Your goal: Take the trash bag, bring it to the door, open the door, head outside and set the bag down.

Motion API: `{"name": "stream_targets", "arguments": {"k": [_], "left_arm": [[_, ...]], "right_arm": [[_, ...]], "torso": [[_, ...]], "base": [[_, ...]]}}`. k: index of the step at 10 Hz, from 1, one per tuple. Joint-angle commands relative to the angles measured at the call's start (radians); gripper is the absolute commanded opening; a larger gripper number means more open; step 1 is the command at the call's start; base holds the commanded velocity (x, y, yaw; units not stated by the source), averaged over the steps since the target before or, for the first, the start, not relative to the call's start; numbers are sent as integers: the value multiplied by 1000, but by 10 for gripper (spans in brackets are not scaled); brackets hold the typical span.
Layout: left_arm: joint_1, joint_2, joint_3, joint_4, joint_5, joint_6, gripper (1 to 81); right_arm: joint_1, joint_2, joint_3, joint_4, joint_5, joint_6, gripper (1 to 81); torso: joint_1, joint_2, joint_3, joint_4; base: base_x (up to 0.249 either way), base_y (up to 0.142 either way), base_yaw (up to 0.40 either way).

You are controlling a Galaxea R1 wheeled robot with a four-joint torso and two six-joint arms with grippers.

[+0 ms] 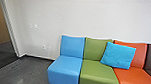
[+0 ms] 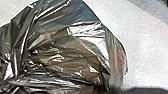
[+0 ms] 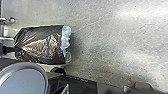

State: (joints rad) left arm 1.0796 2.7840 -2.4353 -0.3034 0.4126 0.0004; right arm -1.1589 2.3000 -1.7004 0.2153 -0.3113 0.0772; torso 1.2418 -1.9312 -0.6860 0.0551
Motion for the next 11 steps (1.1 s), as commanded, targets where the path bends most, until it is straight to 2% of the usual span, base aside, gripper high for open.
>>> {"name": "stream_targets", "arguments": {"k": [1, 4, 5, 8, 11], "left_arm": [[-72, -12, 2, 20, 25, 10, 10], [-34, 2, -14, 38, 14, 10, 10], [-22, 23, -50, 53, -1, 9, 10], [-3, 42, -82, 60, -3, 10, 10], [1, 45, -83, 60, -5, 10, 10]], "right_arm": [[44, -9, -16, 15, -25, -33, 811], [-14, 15, -50, 12, 14, -56, 811], [-25, 34, -73, 10, 21, -59, 811], [-49, 77, -115, 3, 23, -77, 811], [-54, 84, -129, 3, 23, -79, 811]], "torso": [[-64, 98, 0, 0], [-132, 205, 0, 0], [-155, 241, 68, 0], [-207, 324, 139, 0], [-273, 425, 241, 0]], "base": [[0, 0, 0], [0, 0, 0], [0, 0, 0], [0, 0, 0], [0, 0, 0]]}}
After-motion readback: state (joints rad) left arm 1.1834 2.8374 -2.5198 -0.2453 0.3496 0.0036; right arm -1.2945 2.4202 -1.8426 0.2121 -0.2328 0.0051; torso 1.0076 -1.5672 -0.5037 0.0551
